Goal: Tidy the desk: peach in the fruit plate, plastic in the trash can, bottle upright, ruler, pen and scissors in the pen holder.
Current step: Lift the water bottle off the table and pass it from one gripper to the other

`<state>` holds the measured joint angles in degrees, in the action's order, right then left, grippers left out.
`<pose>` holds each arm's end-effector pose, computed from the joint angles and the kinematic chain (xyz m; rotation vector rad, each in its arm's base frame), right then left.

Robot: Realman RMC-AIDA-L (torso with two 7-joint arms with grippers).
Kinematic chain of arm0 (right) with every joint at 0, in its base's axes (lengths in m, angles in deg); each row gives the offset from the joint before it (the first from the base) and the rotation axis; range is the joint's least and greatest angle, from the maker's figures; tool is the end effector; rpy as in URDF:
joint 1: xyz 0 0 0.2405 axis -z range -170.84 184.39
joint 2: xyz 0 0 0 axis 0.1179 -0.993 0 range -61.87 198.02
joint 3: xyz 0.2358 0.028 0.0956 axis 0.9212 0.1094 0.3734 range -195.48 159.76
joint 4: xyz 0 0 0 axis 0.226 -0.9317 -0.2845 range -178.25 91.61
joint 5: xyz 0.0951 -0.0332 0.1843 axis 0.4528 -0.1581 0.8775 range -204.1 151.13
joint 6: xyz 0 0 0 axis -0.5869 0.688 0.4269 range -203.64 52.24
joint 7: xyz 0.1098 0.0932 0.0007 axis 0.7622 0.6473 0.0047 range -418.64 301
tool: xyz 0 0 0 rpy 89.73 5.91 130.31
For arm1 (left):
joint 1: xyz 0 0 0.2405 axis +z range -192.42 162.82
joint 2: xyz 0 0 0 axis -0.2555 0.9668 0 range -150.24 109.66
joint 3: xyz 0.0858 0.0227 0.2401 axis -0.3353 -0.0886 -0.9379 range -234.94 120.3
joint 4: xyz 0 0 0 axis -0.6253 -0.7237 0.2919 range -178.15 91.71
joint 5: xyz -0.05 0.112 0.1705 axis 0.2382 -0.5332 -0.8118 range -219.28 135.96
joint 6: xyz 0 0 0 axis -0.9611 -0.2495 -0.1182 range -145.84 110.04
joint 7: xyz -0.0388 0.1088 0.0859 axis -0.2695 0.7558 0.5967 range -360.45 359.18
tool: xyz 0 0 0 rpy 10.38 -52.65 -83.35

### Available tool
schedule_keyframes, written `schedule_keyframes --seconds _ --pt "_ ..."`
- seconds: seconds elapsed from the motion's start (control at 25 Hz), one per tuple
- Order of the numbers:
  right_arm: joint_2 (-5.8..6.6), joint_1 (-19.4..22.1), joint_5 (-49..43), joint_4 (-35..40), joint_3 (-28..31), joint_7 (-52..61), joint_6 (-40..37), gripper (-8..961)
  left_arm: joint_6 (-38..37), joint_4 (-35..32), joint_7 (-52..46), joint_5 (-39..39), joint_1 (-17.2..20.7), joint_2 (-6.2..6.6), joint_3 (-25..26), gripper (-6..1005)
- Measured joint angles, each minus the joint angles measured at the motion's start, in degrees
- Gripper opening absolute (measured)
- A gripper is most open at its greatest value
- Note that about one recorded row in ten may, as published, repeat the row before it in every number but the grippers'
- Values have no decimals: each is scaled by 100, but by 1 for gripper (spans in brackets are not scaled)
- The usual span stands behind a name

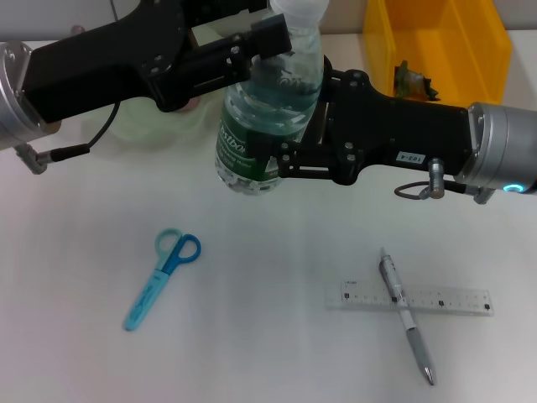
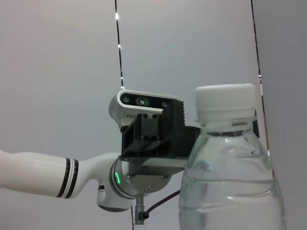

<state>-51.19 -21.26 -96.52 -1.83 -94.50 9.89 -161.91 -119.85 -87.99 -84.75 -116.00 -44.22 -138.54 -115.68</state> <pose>0.1622 0.3225 -0.0270 -2.7191 0.1672 1.2352 -0.1604 0.3226 0.0409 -2.6844 -0.2740 -1.4936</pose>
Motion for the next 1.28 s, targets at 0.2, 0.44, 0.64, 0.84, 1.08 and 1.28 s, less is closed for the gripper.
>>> schedule_keyframes --seconds 0.2,0.44,0.64,0.84,1.08,1.28 --pt "0 0 -13 0 0 1 50 766 6 -69 6 -1 16 15 6 583" --pt "0 -6 -53 0 1 13 68 767 -26 -608 2 -323 126 23 7 582" --pt "0 -41 -61 0 1 139 70 768 79 -939 1 -433 207 4 10 582" --pt "0 -51 -66 0 0 152 70 768 192 -946 0 -433 204 17 15 581" --pt "0 -53 -130 0 15 152 80 769 178 -1029 -5 -434 235 30 152 581" --pt "0 -56 -152 0 3 155 136 770 109 -1164 -6 -489 262 88 107 580"
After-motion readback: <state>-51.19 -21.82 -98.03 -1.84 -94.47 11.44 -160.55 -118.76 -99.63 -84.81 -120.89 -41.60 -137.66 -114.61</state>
